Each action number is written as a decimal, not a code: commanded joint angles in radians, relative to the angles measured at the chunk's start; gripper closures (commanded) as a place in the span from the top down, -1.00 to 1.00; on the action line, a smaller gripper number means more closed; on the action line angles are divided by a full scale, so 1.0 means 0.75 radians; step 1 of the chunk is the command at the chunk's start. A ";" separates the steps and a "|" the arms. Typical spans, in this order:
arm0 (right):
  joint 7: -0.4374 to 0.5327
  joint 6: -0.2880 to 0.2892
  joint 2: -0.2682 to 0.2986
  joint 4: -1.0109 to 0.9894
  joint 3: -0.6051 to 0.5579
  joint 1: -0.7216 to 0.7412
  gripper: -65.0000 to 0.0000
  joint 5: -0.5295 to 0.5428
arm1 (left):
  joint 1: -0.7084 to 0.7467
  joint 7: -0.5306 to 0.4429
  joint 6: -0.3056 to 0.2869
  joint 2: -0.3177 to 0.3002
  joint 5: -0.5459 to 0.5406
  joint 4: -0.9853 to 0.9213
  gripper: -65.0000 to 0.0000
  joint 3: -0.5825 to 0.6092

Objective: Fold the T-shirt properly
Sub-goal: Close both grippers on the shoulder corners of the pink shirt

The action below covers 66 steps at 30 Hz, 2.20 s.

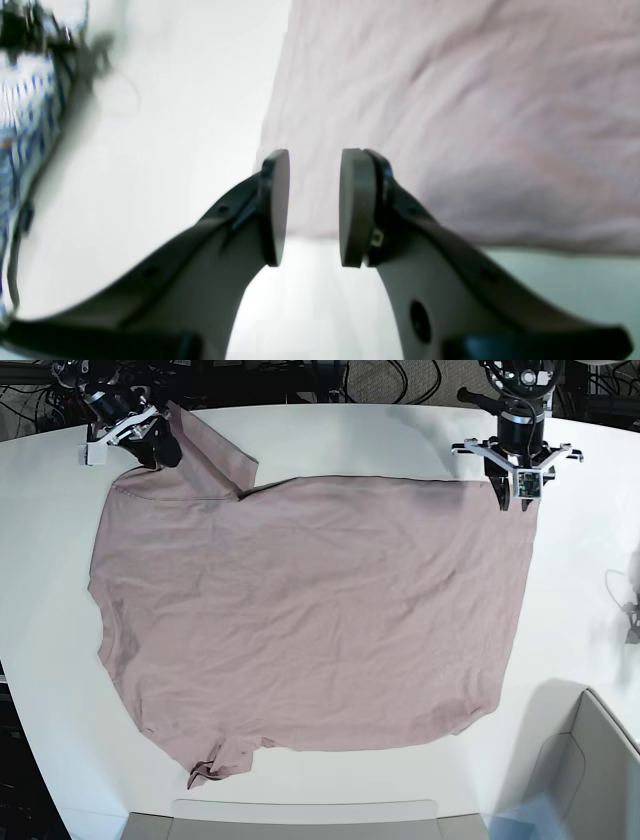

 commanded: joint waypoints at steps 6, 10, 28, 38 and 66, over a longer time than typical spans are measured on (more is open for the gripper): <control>-0.139 -0.026 0.014 -0.009 -0.003 -0.025 -0.17 -0.003 | -0.064 0.120 0.005 -0.071 -0.596 0.000 -0.47 -0.073; -0.135 -0.026 0.040 -0.015 -0.003 -0.025 -0.17 -0.003 | -0.125 0.273 0.005 -0.124 -0.975 -0.071 -0.46 -0.199; -0.139 -0.026 0.063 -0.015 -0.005 -0.009 -0.17 -0.005 | -0.494 0.670 -0.105 -0.269 -1.241 -0.752 -0.23 -0.562; -0.139 -0.026 0.089 -0.015 -0.007 -0.009 -0.17 -0.005 | -0.451 0.596 -0.118 -0.335 -1.241 -0.812 -0.23 -0.439; -0.137 -0.026 0.099 0.000 -0.009 -0.050 -0.75 -0.066 | -0.406 0.588 -0.199 -0.328 -1.065 -0.812 -1.00 -0.271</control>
